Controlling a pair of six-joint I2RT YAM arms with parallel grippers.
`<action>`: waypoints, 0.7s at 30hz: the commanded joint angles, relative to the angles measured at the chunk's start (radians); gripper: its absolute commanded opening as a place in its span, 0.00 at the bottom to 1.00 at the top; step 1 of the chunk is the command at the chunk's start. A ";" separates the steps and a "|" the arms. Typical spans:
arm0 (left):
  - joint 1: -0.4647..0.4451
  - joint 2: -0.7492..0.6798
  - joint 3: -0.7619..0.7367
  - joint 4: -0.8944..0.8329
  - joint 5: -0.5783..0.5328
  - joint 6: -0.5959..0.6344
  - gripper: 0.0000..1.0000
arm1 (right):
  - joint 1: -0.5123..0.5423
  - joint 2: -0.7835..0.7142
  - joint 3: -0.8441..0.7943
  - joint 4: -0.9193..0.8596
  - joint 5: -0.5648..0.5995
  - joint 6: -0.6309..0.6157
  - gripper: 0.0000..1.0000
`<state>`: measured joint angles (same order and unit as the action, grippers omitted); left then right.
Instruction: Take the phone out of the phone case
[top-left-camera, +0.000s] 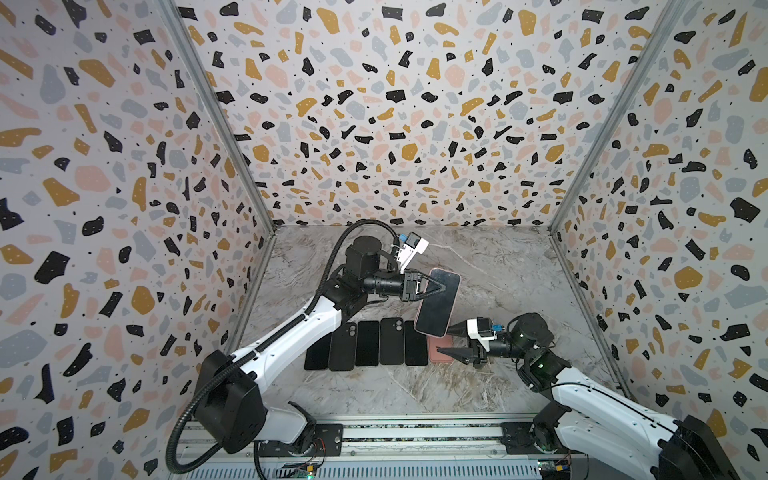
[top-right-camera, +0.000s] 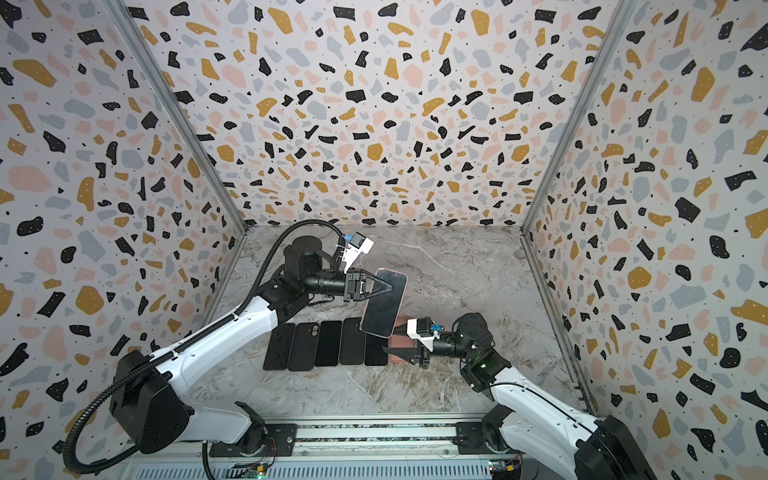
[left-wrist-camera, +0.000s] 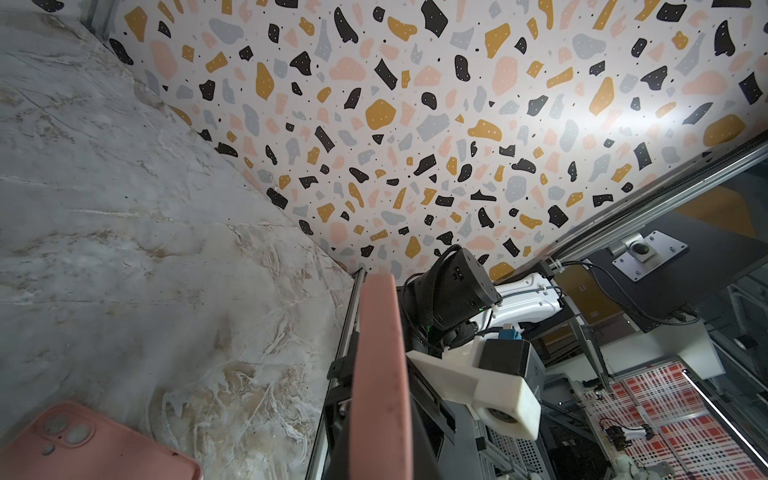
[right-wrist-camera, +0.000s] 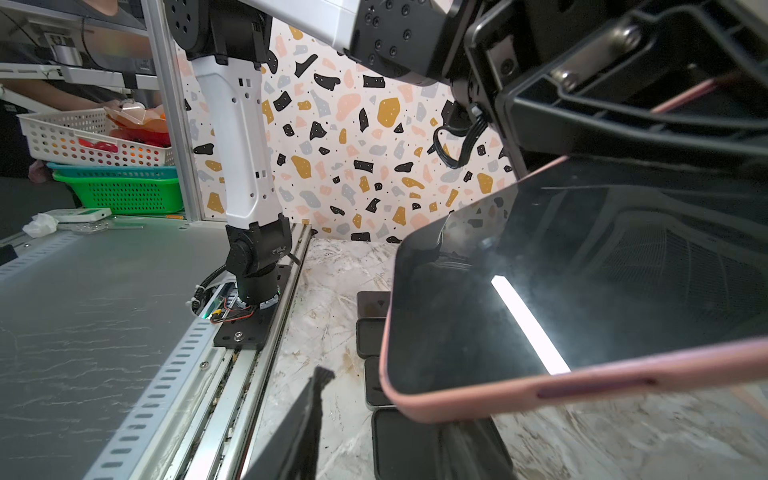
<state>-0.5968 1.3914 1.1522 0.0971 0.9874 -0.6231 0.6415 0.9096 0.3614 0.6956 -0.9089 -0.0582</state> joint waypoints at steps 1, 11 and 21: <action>0.011 -0.021 0.039 -0.061 -0.024 0.111 0.00 | 0.011 -0.016 0.045 0.024 -0.053 0.009 0.46; 0.009 -0.021 0.018 -0.065 -0.023 0.137 0.00 | 0.011 0.064 0.134 -0.013 -0.084 0.066 0.48; 0.008 -0.031 0.007 -0.063 -0.016 0.149 0.00 | 0.011 0.080 0.139 0.014 -0.088 0.065 0.37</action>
<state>-0.5964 1.3819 1.1595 -0.0002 0.9977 -0.5102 0.6418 1.0031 0.4442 0.6365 -0.9455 0.0128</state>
